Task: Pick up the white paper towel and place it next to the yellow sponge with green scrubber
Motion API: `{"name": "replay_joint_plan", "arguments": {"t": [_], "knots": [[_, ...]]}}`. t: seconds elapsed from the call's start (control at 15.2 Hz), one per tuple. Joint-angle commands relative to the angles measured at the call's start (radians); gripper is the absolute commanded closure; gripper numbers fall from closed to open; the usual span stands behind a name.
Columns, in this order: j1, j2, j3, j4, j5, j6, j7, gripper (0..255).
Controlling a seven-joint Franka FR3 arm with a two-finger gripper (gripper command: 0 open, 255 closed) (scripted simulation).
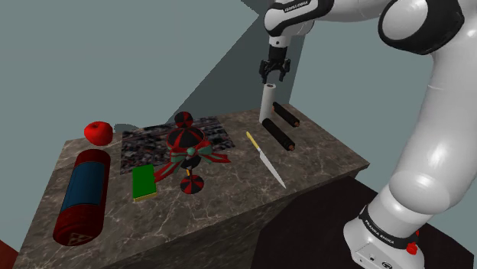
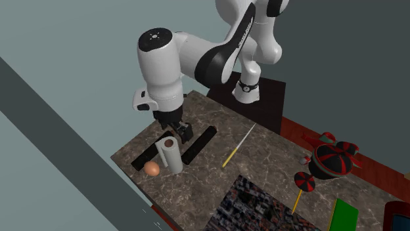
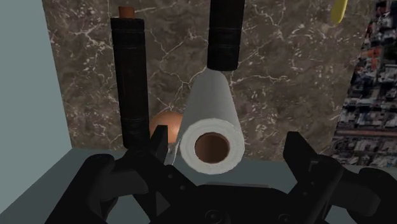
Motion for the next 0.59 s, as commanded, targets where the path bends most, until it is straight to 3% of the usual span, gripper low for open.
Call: {"name": "replay_joint_plan", "arguments": {"t": [0.0, 0.13, 0.53], "knots": [[-0.011, 0.078, -0.005, 0.099, 0.007, -0.015, 0.004, 0], [-0.023, 0.146, -0.010, 0.188, 0.014, -0.033, 0.005, 0], [-0.023, 0.161, -0.008, 0.130, 0.017, 0.040, 0.003, 0]]}}
